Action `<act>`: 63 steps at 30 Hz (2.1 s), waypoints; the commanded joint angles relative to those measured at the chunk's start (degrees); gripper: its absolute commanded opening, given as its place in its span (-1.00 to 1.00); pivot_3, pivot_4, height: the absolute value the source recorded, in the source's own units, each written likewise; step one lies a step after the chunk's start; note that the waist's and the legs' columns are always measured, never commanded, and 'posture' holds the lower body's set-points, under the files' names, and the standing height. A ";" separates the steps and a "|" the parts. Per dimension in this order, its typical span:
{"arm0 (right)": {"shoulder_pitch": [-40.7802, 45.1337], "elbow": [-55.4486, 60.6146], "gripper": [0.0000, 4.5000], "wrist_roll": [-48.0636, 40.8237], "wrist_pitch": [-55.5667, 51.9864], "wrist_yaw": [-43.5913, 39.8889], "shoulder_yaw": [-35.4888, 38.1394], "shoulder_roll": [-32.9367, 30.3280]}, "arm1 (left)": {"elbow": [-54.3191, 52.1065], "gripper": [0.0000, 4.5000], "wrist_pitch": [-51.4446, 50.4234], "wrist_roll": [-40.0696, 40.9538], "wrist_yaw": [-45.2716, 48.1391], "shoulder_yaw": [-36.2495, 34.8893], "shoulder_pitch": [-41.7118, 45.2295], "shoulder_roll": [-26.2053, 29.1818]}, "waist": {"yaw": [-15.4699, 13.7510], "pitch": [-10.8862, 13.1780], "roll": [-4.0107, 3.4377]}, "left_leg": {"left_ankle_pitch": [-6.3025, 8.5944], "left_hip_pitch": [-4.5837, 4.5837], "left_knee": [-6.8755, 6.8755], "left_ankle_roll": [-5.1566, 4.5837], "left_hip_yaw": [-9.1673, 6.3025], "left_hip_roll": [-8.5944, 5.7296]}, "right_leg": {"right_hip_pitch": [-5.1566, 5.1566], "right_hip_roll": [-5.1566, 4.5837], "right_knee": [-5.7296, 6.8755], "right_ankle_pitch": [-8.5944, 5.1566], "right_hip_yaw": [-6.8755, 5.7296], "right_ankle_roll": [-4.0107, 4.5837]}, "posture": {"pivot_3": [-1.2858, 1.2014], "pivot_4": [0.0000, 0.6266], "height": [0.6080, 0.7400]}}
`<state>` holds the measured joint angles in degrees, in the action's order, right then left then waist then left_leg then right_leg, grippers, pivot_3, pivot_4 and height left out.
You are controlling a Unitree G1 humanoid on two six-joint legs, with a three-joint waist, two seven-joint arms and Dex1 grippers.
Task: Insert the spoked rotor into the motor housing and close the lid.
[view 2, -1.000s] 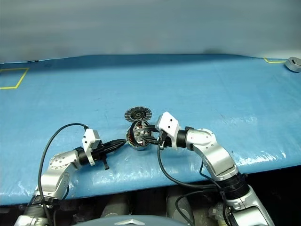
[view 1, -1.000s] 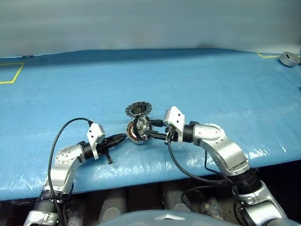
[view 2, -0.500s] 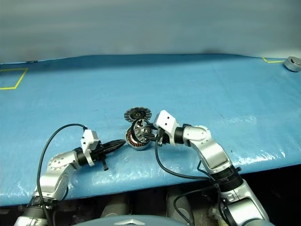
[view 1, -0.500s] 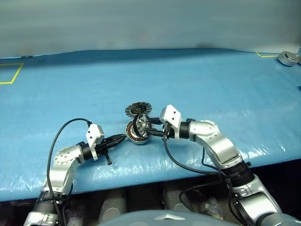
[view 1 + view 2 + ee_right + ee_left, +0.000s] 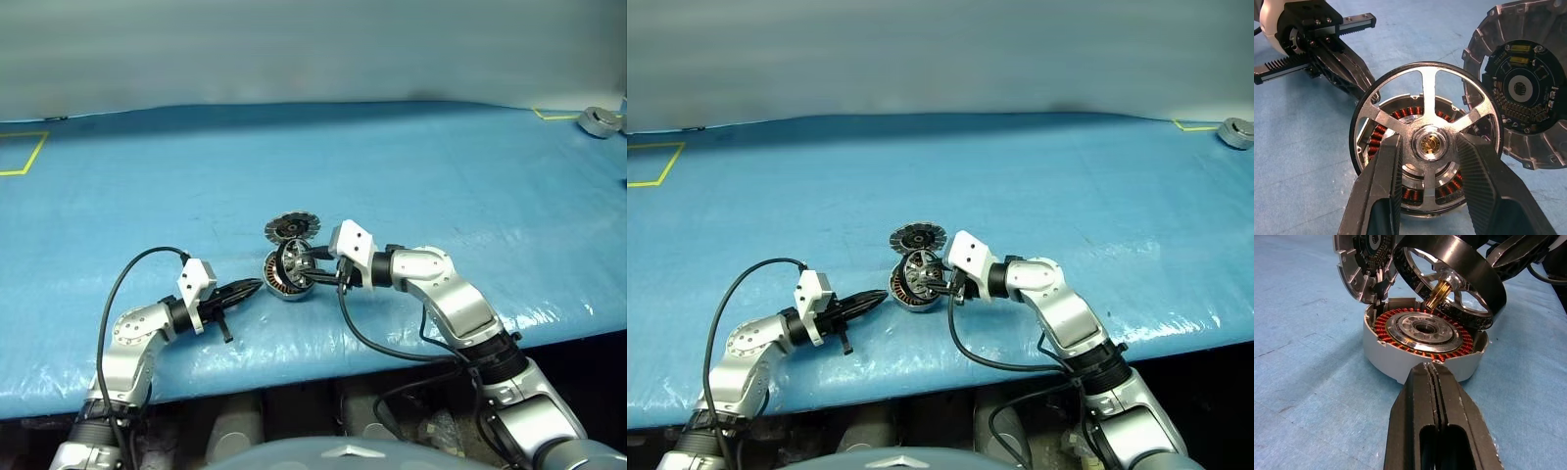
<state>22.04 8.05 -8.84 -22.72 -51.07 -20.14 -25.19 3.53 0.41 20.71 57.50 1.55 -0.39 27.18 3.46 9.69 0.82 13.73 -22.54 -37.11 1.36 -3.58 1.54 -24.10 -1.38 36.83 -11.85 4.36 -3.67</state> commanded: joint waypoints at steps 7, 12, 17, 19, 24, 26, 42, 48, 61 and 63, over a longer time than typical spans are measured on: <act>0.14 -0.51 -0.36 1.71 -1.65 -0.97 -1.51 -0.75 | -1.10 -1.00 1.05 0.06 -0.17 -0.74 -0.04 0.07 | 0.04 -0.01 0.01 | 0.00 0.11 -0.01 0.00 0.00 0.00 | 0.11 0.00 0.01 0.00 0.00 0.00 | 0.03 -0.52 1.00; 0.33 -0.41 0.31 2.56 -1.66 -0.69 -1.63 -1.05 | -0.56 -1.00 1.51 -0.09 -0.27 -0.67 -0.11 -0.20 | -0.05 0.00 0.00 | 0.00 0.07 -0.03 0.00 -0.01 -0.01 | 0.09 -0.01 -0.01 0.00 -0.01 0.00 | 0.03 -0.52 1.00; 0.23 0.73 0.76 2.08 -0.64 -0.48 -1.04 -0.54 | -0.41 -1.00 1.61 -0.08 -0.29 -0.71 -0.18 -0.34 | -0.02 0.00 0.00 | 0.00 -0.03 0.00 0.00 -0.01 -0.01 | -0.01 -0.01 -0.01 0.00 -0.01 0.00 | 0.03 -0.52 1.00; 0.10 1.49 0.76 1.04 -0.51 -0.57 -0.42 -0.09 | -0.39 -1.00 1.65 -0.03 -0.27 -0.75 -0.18 -0.37 | -0.02 0.00 0.00 | 0.00 -0.03 0.01 0.00 -0.01 0.00 | -0.02 0.00 -0.01 0.00 -0.02 0.00 | 0.03 -0.52 1.00; -0.69 1.64 0.58 -0.64 -1.61 0.42 1.37 0.49 | -0.90 -1.00 1.50 0.28 -0.26 -0.89 -0.37 -0.37 | -0.05 0.00 0.01 | 0.00 -0.03 -0.01 0.00 -0.02 -0.01 | 0.00 -0.01 0.00 0.00 -0.02 0.00 | 0.03 -0.52 1.00; -1.38 1.64 0.33 -1.11 -1.66 0.75 2.07 0.33 | -1.04 -1.00 1.44 0.43 -0.24 -1.03 -0.42 -0.32 | -0.11 0.00 0.00 | 0.00 -0.04 -0.01 0.00 -0.02 -0.01 | 0.00 -0.02 -0.01 0.00 -0.02 0.00 | 0.03 -0.52 1.00; -2.74 -7.47 -0.99 4.92 -1.48 10.93 7.39 -3.00 | -0.32 -1.00 1.60 0.60 -0.02 -1.50 0.24 -0.68 | -0.09 0.00 0.01 | 0.00 -0.03 -0.04 0.00 0.00 -0.02 | 0.01 -0.02 0.00 0.00 -0.01 0.00 | 0.03 -0.52 1.00; 7.22 -22.41 -0.99 5.88 5.17 18.77 11.16 3.10 | 0.15 -1.00 1.85 0.45 -0.05 -1.75 0.65 -0.92 | 0.47 0.01 0.00 | -0.01 0.00 -0.04 0.00 0.05 0.00 | -0.02 0.01 0.04 0.04 0.03 0.01 | 0.03 -0.52 1.00; 21.80 -35.15 -0.99 -3.96 7.64 1.52 12.88 13.28 | -2.29 -1.00 1.88 1.60 -1.39 -3.75 -3.03 -0.38 | 0.19 0.04 -0.05 | 0.03 -0.11 0.07 -0.04 -0.03 -0.01 | -0.05 -0.01 -0.03 0.37 -0.03 0.01 | 0.03 -0.52 1.00; 21.24 -33.01 -0.99 -4.60 6.29 -2.57 11.25 12.84 | -2.56 -1.00 1.86 1.60 -1.76 -4.10 -3.47 -0.36 | 0.20 0.04 -0.06 | 0.03 -0.09 0.06 -0.04 -0.04 0.00 | -0.05 0.00 -0.01 0.35 -0.05 0.02 | 0.03 -0.52 1.00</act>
<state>42.59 -28.21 -11.99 -15.72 -50.41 -8.23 -12.18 3.92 1.70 21.39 56.17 -1.54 -3.75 26.62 3.66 9.72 0.77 13.75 -22.63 -37.06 1.32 -3.62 1.55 -24.15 -1.38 36.83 -11.56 4.28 -3.71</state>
